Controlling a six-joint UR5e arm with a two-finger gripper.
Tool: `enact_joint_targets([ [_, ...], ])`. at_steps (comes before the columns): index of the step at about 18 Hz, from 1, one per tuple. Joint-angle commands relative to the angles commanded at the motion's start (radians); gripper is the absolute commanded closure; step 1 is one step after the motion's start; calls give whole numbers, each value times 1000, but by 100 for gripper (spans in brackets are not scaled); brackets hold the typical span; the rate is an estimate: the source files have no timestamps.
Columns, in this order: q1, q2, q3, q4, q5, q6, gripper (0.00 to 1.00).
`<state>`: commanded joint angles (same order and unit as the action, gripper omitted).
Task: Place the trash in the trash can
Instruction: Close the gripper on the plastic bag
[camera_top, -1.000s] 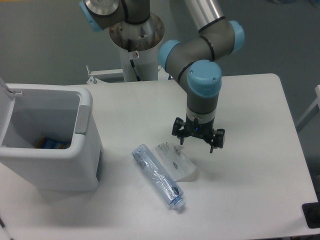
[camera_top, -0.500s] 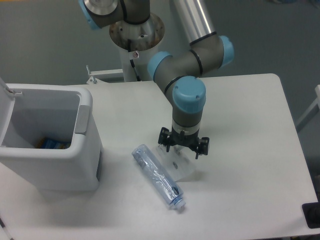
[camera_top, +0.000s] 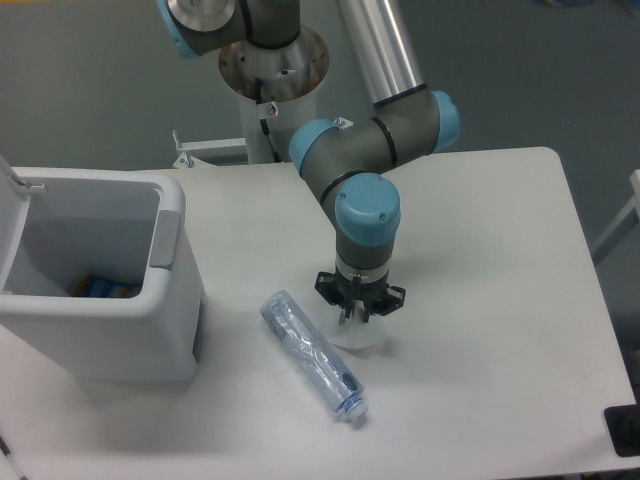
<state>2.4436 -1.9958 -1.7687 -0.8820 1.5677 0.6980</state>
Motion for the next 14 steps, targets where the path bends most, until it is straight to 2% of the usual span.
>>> enact_joint_targets([
  [3,6,17,11,-14,-3,3,97],
  [8,52,46,12,-29,-11,12,98],
  [11,78,57,41,-41,-86,11,97],
  [14,97,58,89,-87,-187,-3,97],
])
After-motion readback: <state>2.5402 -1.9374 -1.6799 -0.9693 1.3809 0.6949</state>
